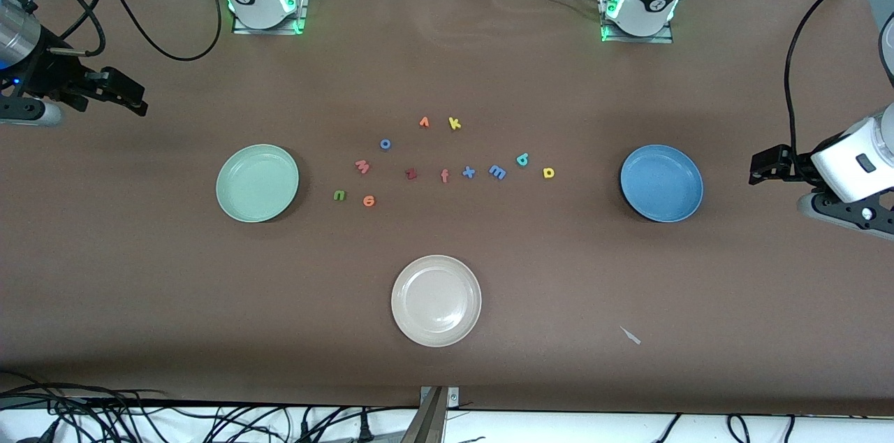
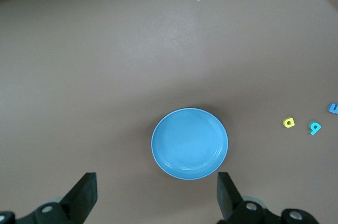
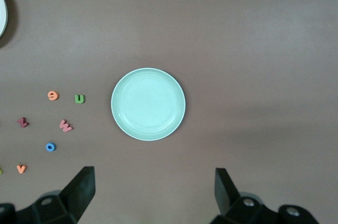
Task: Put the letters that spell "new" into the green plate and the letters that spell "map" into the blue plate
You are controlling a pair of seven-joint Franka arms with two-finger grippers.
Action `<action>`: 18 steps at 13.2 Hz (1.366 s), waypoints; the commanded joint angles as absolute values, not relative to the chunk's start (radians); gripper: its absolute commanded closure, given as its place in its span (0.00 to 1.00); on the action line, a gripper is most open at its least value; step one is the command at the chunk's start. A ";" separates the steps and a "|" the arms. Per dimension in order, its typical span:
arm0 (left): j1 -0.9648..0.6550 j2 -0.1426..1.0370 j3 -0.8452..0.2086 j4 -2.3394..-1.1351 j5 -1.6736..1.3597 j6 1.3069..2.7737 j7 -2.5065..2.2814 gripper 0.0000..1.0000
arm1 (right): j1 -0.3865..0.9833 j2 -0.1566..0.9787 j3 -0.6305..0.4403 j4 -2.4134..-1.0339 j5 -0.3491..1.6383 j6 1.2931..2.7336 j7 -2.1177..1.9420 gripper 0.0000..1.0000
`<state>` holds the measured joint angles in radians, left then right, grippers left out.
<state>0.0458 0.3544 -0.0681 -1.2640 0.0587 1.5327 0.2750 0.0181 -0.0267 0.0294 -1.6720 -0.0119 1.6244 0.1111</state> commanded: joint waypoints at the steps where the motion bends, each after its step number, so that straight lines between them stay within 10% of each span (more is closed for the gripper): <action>1: 0.040 0.351 -0.066 -1.267 0.083 1.543 0.291 0.00 | 0.020 -0.041 0.031 -1.677 -0.012 1.618 0.100 0.00; 18: 0.032 0.348 -0.072 -1.267 0.077 1.536 0.284 0.00 | 0.020 -0.043 0.031 -1.677 -0.006 1.597 0.103 0.00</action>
